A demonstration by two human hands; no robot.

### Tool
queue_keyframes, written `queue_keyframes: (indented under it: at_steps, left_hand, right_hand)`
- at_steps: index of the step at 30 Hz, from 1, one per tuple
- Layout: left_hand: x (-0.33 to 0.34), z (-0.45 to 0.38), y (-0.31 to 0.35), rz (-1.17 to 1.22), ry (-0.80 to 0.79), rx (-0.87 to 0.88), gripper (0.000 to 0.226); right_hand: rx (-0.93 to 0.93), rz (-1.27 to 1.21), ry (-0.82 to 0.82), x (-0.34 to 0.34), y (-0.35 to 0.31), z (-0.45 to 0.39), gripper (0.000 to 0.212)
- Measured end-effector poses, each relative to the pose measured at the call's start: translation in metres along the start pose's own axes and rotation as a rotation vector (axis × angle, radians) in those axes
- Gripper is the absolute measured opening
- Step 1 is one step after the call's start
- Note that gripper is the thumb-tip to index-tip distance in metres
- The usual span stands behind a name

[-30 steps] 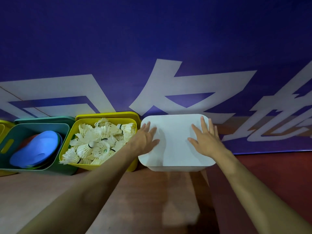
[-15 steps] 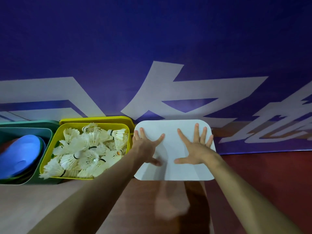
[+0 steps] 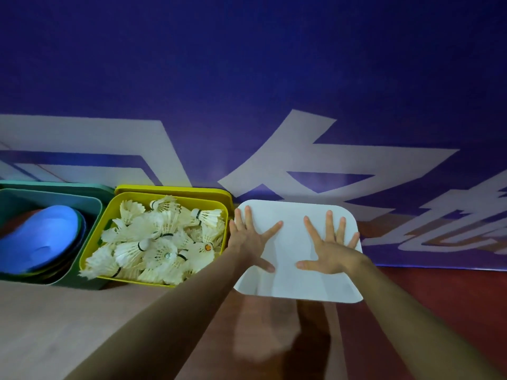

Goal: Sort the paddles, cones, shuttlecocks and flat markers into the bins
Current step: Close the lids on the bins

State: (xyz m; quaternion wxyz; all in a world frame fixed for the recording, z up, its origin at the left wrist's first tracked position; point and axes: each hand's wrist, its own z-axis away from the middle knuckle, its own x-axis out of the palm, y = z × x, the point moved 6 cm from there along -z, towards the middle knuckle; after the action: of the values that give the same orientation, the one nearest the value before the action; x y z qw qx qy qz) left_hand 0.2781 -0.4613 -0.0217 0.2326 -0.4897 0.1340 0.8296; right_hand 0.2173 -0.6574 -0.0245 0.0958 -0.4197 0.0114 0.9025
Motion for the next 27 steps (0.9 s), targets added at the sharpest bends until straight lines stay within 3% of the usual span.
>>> queue_keyframes:
  at_steps: [4,6,8,11,14,16,19,24,27]
  left_hand:
    - [-0.009,0.044,-0.006,0.296,0.089,0.111,0.082]
    - [-0.017,0.080,-0.030,0.651,0.219,0.161,0.072]
    - [-0.022,0.124,-0.081,0.811,0.407,0.125,0.059]
    - [-0.009,0.183,-0.173,0.782,0.597,-0.006,0.046]
    - [0.018,0.222,-0.260,0.677,0.633,-0.162,0.041]
    - [0.037,0.238,-0.302,0.602,0.632,-0.206,0.043]
    - [0.048,0.256,-0.339,0.601,0.685,-0.197,0.044]
    - [0.075,0.272,-0.374,0.616,0.754,-0.095,0.043]
    - [0.102,0.272,-0.392,0.662,0.736,-0.056,0.045]
  right_hand:
    - [0.030,0.011,0.058,-0.008,-0.013,0.012,0.116]
    - [-0.002,0.032,0.162,-0.015,-0.033,0.014,0.102]
    - [-0.048,0.044,0.306,-0.028,-0.065,0.016,0.084]
    - [-0.135,-0.002,0.403,-0.049,-0.133,0.017,0.066]
    - [-0.256,-0.038,0.428,-0.068,-0.214,0.014,0.056]
    - [-0.298,-0.030,0.399,-0.078,-0.261,0.005,0.060]
    - [-0.235,-0.009,0.303,-0.084,-0.306,-0.017,0.066]
    - [-0.065,0.047,0.206,-0.079,-0.333,-0.044,0.024]
    - [-0.010,0.107,0.217,-0.078,-0.333,-0.056,0.028]
